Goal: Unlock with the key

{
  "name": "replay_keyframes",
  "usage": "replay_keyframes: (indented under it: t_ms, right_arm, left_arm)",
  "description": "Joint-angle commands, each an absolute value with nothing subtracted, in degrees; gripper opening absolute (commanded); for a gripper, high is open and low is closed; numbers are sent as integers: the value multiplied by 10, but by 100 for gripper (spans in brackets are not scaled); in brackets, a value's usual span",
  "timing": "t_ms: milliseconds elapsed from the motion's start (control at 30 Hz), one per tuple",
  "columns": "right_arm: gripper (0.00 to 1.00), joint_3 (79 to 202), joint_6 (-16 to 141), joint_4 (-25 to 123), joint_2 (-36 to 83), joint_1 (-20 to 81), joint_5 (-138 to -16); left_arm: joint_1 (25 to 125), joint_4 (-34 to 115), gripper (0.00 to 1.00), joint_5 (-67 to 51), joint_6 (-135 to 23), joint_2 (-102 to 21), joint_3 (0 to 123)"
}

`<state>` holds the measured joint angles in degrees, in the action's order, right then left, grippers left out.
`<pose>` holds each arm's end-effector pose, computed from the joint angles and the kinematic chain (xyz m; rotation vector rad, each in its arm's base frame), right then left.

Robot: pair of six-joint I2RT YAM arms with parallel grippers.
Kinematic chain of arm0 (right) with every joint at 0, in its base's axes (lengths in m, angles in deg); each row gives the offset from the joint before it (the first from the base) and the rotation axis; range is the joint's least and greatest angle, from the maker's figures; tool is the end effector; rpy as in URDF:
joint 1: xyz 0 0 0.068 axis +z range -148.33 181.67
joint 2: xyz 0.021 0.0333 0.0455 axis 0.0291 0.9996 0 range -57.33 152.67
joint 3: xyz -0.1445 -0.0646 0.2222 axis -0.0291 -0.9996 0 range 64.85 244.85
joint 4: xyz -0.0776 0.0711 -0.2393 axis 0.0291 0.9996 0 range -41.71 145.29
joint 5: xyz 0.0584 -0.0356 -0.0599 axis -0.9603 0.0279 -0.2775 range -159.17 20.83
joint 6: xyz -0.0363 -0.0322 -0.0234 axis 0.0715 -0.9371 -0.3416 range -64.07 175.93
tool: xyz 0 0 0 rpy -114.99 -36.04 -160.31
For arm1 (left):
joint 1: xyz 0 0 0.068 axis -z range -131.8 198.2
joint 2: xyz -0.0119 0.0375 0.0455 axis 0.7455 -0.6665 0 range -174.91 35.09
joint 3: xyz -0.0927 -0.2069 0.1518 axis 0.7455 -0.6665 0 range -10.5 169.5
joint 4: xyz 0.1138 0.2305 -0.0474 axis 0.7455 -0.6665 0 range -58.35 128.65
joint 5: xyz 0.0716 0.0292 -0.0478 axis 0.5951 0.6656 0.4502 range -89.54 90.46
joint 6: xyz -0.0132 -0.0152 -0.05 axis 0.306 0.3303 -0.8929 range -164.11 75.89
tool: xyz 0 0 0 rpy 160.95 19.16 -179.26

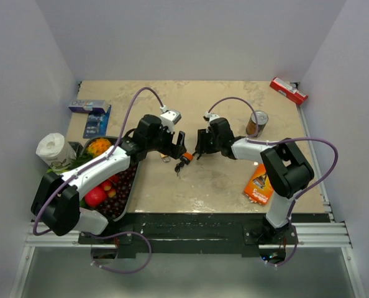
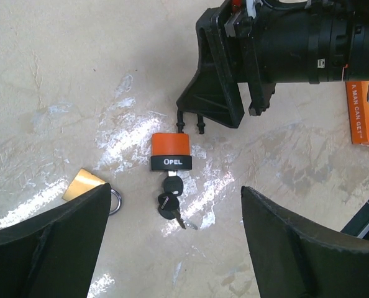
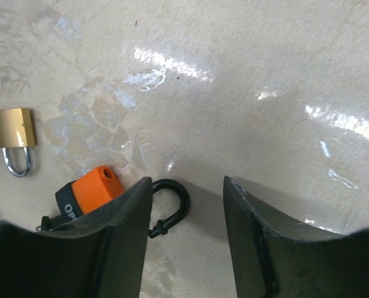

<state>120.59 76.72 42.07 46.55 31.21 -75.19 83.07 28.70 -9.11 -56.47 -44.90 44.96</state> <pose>0.3225 0.1872 0.1543 -0.2358 2.3538 0.5612 0.2524 -0.1832 0.2647 0.5328 2.1731 -0.6426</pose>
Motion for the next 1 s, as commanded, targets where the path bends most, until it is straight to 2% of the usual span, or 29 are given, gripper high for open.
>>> replay_keyframes:
  t_ms: [0,133,267,433,967]
  right_arm:
    - [57,1222,761,448,452,311,-697]
    - [63,1186,804,447,398,318,-686]
    - [65,1130,854,418,328,346,-679]
    - [66,1073,920,369,299,389,-686]
    - [69,1136,946,341,421,421,-669]
  left_arm:
    - [827,303,89,-80,-551,-430,444]
    - [827,303,90,-75,-552,-423,443]
    - [827,302,90,-70,-554,-416,442]
    - [827,304,90,-67,-556,-410,438]
    - [827,303,91,-64,-548,-406,435]
